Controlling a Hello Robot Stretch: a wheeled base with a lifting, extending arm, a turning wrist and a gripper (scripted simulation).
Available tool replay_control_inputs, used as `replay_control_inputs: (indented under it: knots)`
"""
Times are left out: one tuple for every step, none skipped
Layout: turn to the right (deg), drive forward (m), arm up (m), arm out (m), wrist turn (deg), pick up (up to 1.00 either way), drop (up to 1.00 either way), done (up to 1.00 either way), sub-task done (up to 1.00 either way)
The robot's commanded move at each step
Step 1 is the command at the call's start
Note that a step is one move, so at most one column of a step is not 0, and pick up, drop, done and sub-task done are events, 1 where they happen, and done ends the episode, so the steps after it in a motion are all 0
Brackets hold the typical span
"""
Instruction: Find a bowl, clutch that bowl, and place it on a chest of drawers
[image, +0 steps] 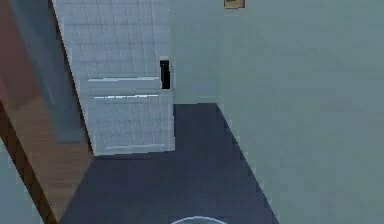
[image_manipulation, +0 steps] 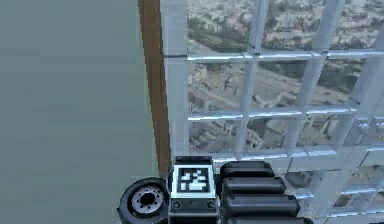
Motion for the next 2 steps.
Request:
replay_control_inputs:
  knots:
    - [0.0, 0.65, 0.00, 0.00, 0.0, 0.00, 0.00, 0.00, 0.00]
    - [-39.0, 0.00, 0.00, 0.00, 0.0, 0.00, 0.00, 0.00, 0.00]
